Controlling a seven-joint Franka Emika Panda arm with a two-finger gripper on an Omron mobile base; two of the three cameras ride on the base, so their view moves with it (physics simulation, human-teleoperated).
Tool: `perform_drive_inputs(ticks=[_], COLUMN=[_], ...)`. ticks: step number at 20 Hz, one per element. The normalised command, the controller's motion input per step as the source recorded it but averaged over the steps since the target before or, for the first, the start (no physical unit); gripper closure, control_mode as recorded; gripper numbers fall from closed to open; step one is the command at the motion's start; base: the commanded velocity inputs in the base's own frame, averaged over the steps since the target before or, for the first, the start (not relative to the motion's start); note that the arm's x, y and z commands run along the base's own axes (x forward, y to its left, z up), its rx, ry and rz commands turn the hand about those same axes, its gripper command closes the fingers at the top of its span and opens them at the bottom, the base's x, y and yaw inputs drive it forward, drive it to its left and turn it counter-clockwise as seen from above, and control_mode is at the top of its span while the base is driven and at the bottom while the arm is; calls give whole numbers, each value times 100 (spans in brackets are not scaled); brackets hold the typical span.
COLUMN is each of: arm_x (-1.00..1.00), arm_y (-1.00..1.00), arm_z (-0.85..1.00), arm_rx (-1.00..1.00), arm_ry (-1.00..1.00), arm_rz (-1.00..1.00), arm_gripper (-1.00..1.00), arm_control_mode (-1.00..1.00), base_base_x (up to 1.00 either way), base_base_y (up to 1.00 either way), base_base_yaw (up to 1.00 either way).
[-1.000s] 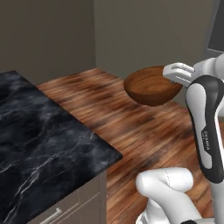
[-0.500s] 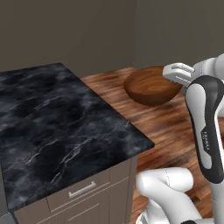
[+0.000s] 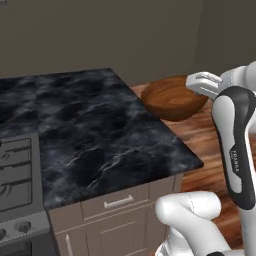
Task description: Pick up the bowls from the cabinet and place each bowl in front of a stool on the dining counter.
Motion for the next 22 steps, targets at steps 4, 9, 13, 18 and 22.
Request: perform_drive_inputs(ticks=[4,9,13,18,22], arm_x=[0,0,0,0,0], arm_y=[0,0,0,0,0], arm_z=[0,0,0,0,0], arm_rx=[0,0,0,0,0], arm_ry=[0,0,0,0,0], arm_rz=[0,0,0,0,0], arm_gripper=[100,100,100,100,100], arm_control_mode=[100,100,100,100,100], base_base_x=[-21,-29,-38,-43,-39], base_base_y=[-1,-36,-61,-70,-72], base_base_yaw=[37,32,33,37,35])
